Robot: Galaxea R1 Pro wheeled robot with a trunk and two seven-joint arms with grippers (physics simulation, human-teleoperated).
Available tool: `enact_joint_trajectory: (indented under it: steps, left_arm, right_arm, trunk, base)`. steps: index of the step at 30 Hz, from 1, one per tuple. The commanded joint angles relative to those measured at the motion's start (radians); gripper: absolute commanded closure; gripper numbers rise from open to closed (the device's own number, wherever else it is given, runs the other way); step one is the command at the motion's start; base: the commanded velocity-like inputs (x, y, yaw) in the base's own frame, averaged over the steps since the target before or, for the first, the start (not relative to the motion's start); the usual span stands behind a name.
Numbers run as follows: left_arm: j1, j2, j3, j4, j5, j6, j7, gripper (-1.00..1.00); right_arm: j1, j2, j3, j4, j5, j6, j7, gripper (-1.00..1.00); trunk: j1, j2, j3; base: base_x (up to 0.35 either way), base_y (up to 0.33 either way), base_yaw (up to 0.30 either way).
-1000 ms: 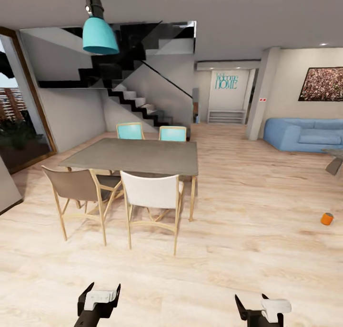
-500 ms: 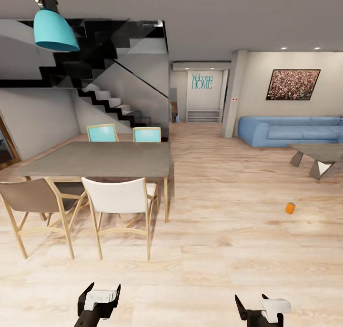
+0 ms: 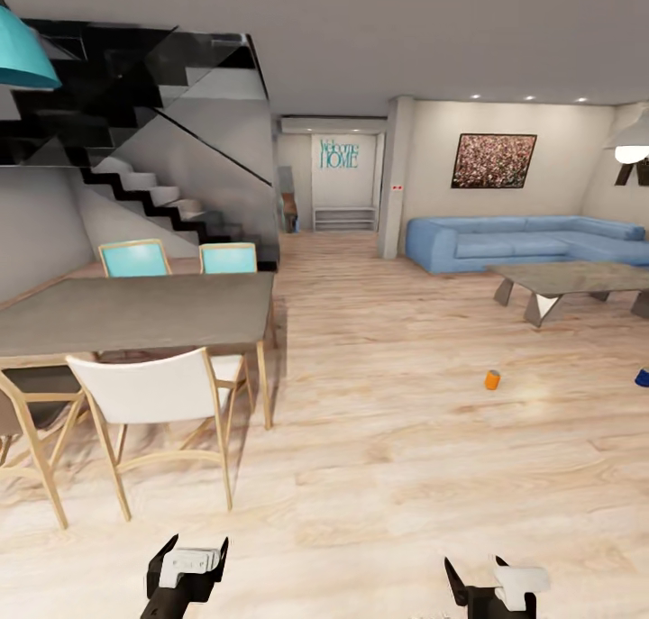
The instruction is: Put the three can of soda from the living room inside the tash can in the kitchen.
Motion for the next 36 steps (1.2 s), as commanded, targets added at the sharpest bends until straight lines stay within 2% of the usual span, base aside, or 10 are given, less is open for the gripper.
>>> enact_joint_trajectory:
  steps: [1,9,15,26,36]
  left_arm:
    - [0.000,0.000,0.000,0.000,0.000,0.000,0.000,-1.00]
    - [-0.001,0.000,0.001,0.001,0.001,-0.001,0.000,-1.00]
    - [-0.001,0.000,0.001,0.004,0.001,0.000,-0.001,-1.00]
    - [-0.002,0.000,0.001,0.012,0.002,0.000,-0.001,-1.00]
    - [-0.002,0.000,0.001,0.013,0.001,0.000,-0.001,-1.00]
  right_arm:
    - [0.000,0.000,0.000,0.000,0.000,0.000,0.000,-1.00]
    - [0.000,0.000,0.001,0.000,0.000,-0.001,-0.002,-1.00]
    - [0.001,0.000,0.003,0.000,0.000,-0.001,-0.003,-1.00]
    - [0.000,0.000,0.005,0.000,0.000,-0.001,-0.006,-1.00]
    - [0.000,0.000,0.005,0.000,-0.001,0.000,-0.011,-1.00]
  trunk:
    - [0.000,0.000,0.000]
    - [0.000,0.000,0.000]
    - [0.000,0.000,0.000]
    - [0.000,0.000,0.000]
    - [0.000,0.000,0.001]
  base:
    - [0.033,-0.112,-0.251]
    - [0.010,-0.035,-0.241]
    - [-0.110,0.099,-0.059]
    - [-0.219,0.212,-0.007]
    - [0.017,0.304,-0.038]
